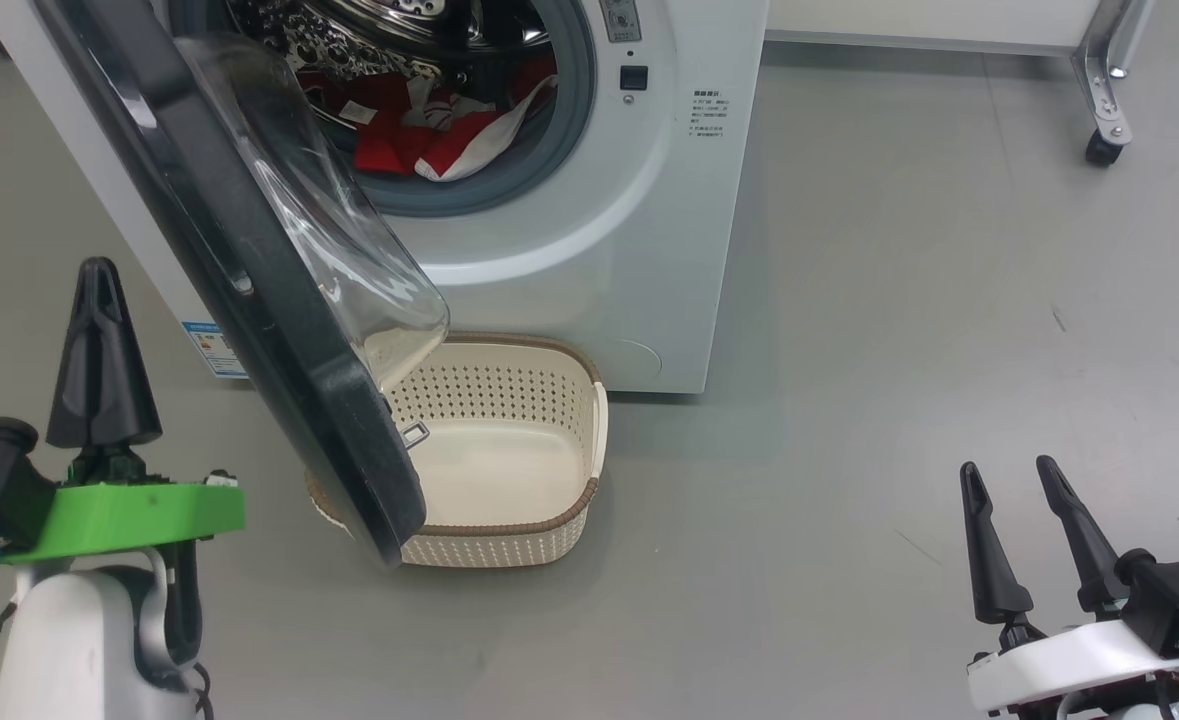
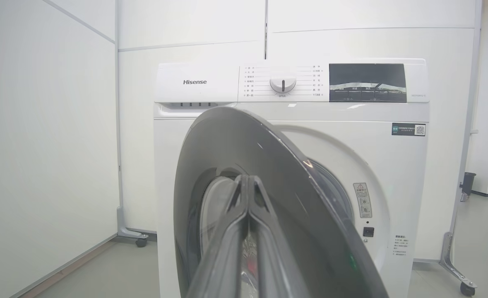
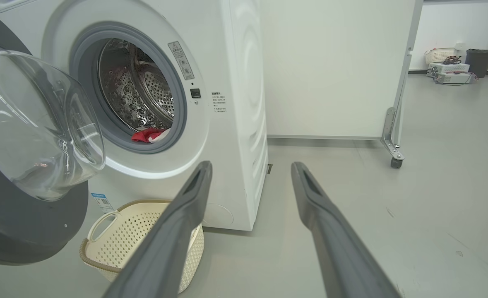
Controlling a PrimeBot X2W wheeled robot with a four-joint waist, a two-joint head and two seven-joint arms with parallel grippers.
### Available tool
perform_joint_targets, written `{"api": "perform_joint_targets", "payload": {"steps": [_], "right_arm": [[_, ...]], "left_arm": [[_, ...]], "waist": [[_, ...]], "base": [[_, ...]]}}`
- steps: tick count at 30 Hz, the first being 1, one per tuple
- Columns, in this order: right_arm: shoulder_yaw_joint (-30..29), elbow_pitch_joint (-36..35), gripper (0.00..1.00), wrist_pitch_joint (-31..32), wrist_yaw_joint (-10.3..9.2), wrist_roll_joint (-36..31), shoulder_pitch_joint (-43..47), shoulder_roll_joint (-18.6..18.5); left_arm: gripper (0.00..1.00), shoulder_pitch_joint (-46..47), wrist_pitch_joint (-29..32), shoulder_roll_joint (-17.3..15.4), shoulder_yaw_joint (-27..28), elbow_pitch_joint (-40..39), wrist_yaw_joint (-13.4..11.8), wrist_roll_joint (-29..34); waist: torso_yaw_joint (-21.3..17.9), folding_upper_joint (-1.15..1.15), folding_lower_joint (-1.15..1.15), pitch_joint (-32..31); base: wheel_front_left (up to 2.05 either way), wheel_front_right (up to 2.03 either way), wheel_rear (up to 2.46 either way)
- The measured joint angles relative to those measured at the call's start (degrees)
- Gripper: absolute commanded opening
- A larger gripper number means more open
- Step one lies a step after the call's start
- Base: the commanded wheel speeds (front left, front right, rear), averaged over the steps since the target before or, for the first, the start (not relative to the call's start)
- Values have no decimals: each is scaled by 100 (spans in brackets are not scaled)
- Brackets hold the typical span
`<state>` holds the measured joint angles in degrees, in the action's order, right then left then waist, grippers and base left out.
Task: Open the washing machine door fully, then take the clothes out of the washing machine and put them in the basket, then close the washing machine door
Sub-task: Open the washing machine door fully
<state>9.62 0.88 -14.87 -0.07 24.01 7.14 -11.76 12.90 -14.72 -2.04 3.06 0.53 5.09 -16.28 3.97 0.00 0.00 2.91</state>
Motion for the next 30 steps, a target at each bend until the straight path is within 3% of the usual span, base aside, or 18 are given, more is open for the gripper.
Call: {"api": "perform_joint_targets", "payload": {"steps": [10,17,30], "right_arm": [[-37,43,100,0,59,-56,2,91],[-56,90,100,1,120,-144,2,134],[-133,186,100,1,240,-197,2,255]], "left_arm": [[0,181,-4,9,-394,-363,76,85],[0,182,-5,8,-1095,-432,127,64],[0,-119,193,-4,-2295,220,178,-168]], "waist": [[-29,0,0,0],[-95,0,0,-5],[-247,0,0,-26]], "base": [[0,0,0],[0,0,0],[0,0,0]]}}
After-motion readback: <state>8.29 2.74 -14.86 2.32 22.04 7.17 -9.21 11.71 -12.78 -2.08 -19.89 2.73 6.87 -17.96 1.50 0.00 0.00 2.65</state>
